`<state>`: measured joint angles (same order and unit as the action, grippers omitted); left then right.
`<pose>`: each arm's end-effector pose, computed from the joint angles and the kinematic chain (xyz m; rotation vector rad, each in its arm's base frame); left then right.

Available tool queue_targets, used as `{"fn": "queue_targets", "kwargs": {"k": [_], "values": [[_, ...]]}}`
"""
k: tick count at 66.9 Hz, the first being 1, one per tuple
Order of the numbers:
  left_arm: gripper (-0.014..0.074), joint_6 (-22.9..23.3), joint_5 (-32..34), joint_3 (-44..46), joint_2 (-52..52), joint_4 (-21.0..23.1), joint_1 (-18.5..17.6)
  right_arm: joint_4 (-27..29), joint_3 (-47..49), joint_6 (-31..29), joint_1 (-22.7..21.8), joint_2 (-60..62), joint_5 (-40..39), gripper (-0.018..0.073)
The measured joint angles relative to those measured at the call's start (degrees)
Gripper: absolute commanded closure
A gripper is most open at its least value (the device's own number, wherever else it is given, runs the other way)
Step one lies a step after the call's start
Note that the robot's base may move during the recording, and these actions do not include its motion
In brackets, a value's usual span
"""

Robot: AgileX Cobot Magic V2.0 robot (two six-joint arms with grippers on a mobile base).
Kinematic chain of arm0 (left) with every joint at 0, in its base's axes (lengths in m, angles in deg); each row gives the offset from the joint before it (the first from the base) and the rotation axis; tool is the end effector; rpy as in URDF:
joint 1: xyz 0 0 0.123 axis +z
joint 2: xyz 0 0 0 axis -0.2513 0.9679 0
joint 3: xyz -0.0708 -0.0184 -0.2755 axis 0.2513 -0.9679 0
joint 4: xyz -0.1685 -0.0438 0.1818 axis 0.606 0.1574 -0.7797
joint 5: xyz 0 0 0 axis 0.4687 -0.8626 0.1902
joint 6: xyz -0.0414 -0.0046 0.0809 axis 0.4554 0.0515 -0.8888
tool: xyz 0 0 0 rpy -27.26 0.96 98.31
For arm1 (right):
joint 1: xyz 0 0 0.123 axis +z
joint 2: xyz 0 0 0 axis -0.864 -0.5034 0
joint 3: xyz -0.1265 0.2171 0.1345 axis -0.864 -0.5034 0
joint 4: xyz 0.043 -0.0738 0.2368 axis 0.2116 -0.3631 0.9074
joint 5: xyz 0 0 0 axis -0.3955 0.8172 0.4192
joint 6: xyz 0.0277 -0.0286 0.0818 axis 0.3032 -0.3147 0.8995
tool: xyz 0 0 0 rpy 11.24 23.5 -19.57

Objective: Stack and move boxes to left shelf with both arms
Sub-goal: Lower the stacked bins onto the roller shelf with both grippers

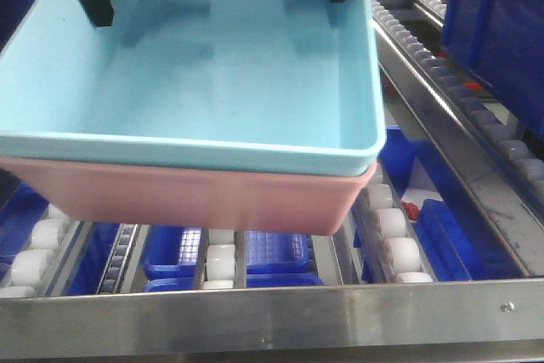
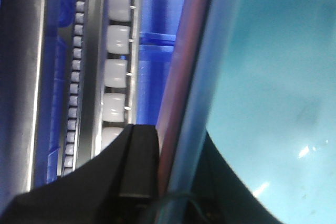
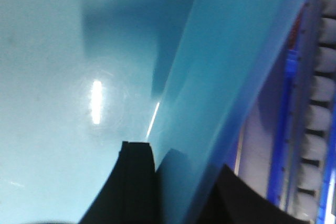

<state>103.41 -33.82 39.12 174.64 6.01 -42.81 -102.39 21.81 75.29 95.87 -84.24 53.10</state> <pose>0.3179 -0.1558 0.3252 -0.0498 2.4840 -0.2374 0.3429 0.2227 0.3478 -0.3143 2.4757 0.0763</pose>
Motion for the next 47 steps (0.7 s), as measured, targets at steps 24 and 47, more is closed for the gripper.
{"fn": "queue_targets", "kwargs": {"k": [24,47], "values": [[0.0606,-0.43,1.08,0.00,7.61,0.62,2.29,1.31,0.23,-0.86,-0.67,-9.24,-3.50,0.0505],[0.0596,-0.43,2.17,0.10,9.01,-0.62,2.51,0.50,0.56,-0.86,-0.76,-10.53,-5.20,0.0501]]}}
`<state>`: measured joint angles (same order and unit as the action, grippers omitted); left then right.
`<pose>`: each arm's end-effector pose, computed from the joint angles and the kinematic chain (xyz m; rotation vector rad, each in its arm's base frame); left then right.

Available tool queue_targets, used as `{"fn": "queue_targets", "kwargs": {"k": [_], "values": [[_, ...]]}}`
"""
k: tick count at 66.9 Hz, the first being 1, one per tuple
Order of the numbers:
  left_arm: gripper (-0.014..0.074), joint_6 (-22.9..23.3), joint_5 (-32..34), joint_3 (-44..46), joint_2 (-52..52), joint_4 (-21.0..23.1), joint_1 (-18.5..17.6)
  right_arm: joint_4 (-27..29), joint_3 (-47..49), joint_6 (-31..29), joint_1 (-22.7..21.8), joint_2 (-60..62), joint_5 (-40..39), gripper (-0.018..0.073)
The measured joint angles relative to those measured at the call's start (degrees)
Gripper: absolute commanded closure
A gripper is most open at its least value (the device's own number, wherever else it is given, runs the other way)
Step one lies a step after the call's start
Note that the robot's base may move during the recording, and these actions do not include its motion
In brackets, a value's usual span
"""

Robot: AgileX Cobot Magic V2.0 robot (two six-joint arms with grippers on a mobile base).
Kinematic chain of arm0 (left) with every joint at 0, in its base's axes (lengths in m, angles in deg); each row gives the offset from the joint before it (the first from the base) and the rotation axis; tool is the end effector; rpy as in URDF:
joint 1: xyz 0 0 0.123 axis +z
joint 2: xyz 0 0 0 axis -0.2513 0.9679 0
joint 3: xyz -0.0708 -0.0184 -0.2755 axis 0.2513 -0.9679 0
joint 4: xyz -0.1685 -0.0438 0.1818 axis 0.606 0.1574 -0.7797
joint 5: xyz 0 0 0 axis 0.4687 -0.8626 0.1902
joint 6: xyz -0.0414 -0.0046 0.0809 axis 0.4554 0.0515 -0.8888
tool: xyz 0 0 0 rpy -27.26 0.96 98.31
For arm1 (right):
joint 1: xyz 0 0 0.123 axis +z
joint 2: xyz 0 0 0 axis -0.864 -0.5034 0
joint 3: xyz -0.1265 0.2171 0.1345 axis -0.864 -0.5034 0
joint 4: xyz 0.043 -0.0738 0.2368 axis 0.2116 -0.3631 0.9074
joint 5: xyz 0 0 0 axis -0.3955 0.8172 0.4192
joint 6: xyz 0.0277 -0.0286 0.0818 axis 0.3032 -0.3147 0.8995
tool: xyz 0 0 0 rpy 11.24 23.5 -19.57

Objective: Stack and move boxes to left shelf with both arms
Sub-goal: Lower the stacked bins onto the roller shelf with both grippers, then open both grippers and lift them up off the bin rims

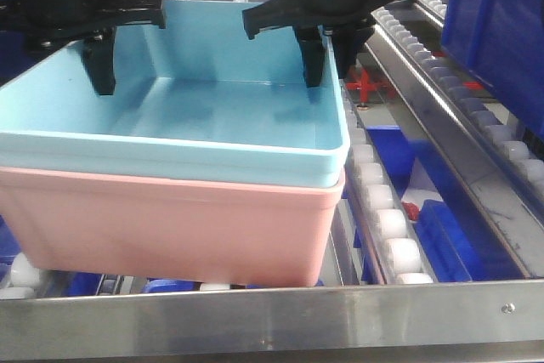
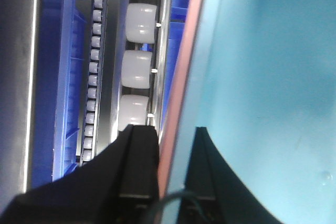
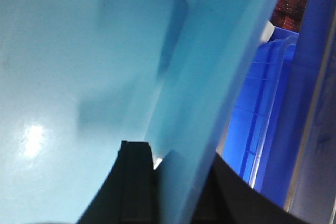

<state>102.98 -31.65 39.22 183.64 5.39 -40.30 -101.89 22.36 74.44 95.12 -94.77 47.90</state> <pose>0.3519 -0.1548 0.2696 -0.0701 2.5873 -0.1442 0.3793 0.2443 0.2754 -0.3692 2.5512 0.0352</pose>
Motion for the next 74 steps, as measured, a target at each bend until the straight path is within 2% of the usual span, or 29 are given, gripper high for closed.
{"fn": "queue_targets", "kwargs": {"k": [5,10,15,23,29,34,41,55,74], "values": [[0.0563,0.00,0.00,0.00,0.00,0.00,0.00,0.00,0.00,0.00,0.00,0.00,0.00,0.0498],[0.0489,-0.43,-0.10,0.00,0.00,0.00,0.00,0.00,0.02,0.00,0.00,0.00,0.11,0.0433],[0.0376,-0.54,0.13,0.12,0.00,0.15,0.04,0.00,0.13,0.00,0.00,0.00,0.35,0.0309],[0.0185,-0.57,1.49,0.21,0.04,1.71,0.04,1.18,0.12,-1.32,0.45,-0.20,0.95,0.0050],[0.0083,-0.57,2.33,0.58,0.13,2.74,-0.21,3.09,0.12,-1.70,1.05,-0.21,1.24,-0.0064],[0.0051,-0.57,2.82,0.72,0.17,3.30,-0.36,4.12,0.12,-1.89,1.37,-0.31,1.55,-0.0060],[0.0050,-0.67,1.90,1.60,0.17,3.63,-0.42,4.48,0.12,-1.98,1.61,-0.31,2.03,-0.0052],[0.0050,-2.81,-3.95,5.77,0.17,3.51,-0.47,3.98,0.12,-2.14,1.61,0.50,4.09,-0.0052],[0.0050,-6.05,-11.11,10.42,-0.85,1.08,-0.47,2.48,0.12,-2.12,1.61,4.68,5.05,-0.0052]]}}
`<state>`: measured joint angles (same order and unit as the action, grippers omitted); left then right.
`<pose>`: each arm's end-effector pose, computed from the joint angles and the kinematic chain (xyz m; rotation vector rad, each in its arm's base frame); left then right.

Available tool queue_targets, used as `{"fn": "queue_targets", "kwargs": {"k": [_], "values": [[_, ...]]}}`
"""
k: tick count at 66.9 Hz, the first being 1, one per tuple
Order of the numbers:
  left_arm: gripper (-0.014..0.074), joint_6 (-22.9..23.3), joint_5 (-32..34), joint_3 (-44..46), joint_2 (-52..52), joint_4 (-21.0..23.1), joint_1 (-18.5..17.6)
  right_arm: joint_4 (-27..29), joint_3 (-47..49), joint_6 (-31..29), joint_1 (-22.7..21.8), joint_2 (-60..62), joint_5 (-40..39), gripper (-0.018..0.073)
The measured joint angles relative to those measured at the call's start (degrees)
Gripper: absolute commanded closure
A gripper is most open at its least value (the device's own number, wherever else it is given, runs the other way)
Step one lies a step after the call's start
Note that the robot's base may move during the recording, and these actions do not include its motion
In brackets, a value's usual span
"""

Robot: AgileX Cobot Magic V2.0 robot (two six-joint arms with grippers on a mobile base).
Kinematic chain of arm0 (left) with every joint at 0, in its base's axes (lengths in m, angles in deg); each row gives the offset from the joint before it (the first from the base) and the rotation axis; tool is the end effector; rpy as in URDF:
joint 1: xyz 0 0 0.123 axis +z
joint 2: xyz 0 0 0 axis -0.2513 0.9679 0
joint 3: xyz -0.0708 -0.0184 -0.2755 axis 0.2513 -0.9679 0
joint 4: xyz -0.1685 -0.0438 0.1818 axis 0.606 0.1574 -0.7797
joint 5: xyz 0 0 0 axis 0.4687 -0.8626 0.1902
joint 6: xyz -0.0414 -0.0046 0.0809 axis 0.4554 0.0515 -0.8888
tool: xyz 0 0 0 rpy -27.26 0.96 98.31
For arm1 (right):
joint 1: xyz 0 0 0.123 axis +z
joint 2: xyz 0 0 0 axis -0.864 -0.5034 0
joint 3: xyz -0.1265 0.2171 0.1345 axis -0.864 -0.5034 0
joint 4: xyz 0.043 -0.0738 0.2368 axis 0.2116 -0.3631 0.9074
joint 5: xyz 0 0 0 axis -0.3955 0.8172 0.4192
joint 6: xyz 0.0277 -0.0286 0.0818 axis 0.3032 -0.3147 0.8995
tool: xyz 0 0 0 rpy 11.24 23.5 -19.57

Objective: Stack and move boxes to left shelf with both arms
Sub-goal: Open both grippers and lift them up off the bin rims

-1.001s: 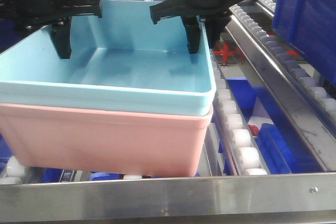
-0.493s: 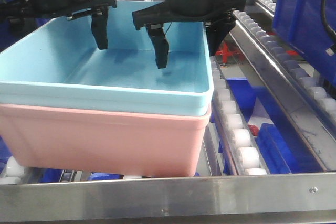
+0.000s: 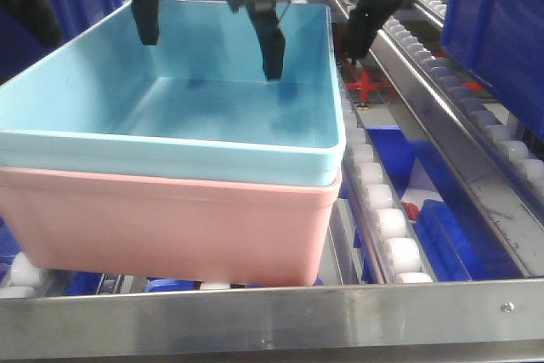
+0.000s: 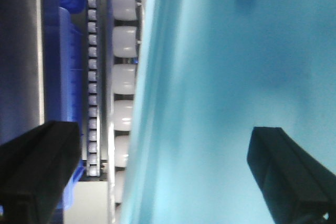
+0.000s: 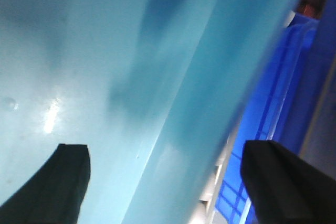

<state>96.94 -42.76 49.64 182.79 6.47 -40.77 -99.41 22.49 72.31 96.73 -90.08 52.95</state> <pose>0.3514 -0.1568 0.3203 0.0175 2.5821 -0.1101 0.3545 0.2440 0.3076 -0.4088 2.5641 0.0692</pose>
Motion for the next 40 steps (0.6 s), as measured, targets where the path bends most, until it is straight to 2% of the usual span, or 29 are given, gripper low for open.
{"fn": "queue_targets", "kwargs": {"k": [8,12,19,25,29,37,40], "values": [[0.0063,-1.01,-1.96,0.08,-1.80,-0.28,0.00,-0.03,0.00,0.00,0.00,2.22,0.61,-0.0046],[0.0092,-1.64,-3.02,0.12,-2.74,-0.38,0.00,-0.03,0.00,0.00,0.00,3.31,1.26,-0.0005],[0.0190,-2.66,-5.13,0.21,-4.38,-0.42,0.00,-0.03,0.00,0.00,0.00,5.34,2.55,0.0179],[0.0315,-3.02,-6.56,0.21,-5.65,-0.42,0.00,-0.06,0.00,0.00,0.00,6.65,3.93,0.0408],[0.0416,-3.06,-7.36,0.21,-6.30,-0.42,0.00,-0.26,0.00,0.00,0.00,7.23,4.79,0.0528],[0.0619,-3.30,-8.32,0.21,-7.03,-0.42,0.00,-0.80,0.00,0.00,0.00,8.03,5.54,0.0496],[0.0603,-3.34,-8.62,0.21,-7.03,-0.42,0.00,-1.33,0.00,0.00,0.00,8.03,5.54,0.0502]]}}
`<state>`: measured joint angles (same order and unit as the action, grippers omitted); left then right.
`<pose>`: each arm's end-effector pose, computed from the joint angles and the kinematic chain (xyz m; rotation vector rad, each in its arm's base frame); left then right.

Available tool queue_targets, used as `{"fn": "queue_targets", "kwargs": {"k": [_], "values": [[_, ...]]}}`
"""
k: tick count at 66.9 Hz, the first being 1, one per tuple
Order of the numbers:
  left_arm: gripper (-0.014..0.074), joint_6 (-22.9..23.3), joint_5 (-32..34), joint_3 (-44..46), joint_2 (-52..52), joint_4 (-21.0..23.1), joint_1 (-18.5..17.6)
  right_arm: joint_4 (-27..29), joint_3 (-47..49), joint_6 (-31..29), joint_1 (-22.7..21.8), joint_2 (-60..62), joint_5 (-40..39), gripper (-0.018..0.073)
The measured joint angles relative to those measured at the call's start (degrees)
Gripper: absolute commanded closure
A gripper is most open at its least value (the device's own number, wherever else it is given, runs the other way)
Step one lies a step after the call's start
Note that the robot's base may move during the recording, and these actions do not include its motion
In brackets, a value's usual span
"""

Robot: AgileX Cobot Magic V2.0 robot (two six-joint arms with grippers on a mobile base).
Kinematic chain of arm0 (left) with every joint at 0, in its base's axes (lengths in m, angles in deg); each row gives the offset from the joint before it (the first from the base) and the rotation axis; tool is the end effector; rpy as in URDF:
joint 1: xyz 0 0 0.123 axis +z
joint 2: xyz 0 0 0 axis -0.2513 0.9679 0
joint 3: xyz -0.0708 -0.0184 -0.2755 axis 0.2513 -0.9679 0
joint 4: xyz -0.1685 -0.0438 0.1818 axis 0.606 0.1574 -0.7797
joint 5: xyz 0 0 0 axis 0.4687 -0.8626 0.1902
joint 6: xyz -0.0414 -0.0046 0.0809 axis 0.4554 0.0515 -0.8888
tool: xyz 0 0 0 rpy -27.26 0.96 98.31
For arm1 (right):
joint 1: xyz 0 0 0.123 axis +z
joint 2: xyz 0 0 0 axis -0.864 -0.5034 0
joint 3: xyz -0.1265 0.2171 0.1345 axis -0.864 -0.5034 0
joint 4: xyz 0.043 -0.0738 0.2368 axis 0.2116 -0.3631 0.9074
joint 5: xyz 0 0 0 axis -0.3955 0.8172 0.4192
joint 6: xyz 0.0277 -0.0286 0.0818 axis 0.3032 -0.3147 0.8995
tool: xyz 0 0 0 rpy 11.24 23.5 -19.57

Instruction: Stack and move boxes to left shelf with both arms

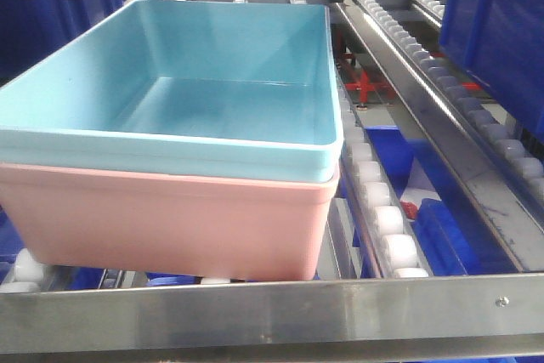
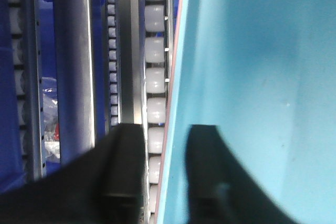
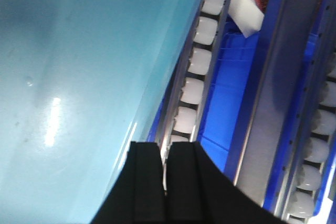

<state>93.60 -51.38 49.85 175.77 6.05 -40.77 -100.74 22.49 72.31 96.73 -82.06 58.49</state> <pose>0.3179 -0.1382 0.3597 0.0600 2.5962 -0.0573 0.3263 0.2193 0.3615 -0.3712 2.5175 0.0618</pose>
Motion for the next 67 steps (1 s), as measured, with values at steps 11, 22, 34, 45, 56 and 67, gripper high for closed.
{"fn": "queue_targets", "kwargs": {"k": [11,22,34,45,56,67], "values": [[0.0599,-0.09,0.79,-2.03,-0.14,0.00,0.00,-2.49,-0.14,0.00,0.00,0.00,-0.13,0.0505],[0.0599,-0.09,6.11,-7.86,-2.22,-0.22,-0.75,-4.10,-3.67,0.00,0.00,0.65,-2.54,0.0505],[0.0599,-0.09,14.51,-15.81,-7.73,-1.00,-2.49,-4.31,-11.60,0.00,0.00,2.87,-9.77,0.0505],[0.0599,-0.09,19.53,-22.89,-14.03,-2.34,-3.79,-4.31,-18.28,0.00,0.00,7.85,-16.17,0.0505],[0.0599,-0.09,22.76,-29.87,-24.46,-2.81,-5.26,-4.31,-25.71,0.00,0.14,17.47,-20.61,0.0505],[0.0599,-0.74,26.51,-34.77,-37.13,-3.05,-8.60,-4.57,-33.69,0.00,0.40,31.39,-22.58,0.0505]]}}
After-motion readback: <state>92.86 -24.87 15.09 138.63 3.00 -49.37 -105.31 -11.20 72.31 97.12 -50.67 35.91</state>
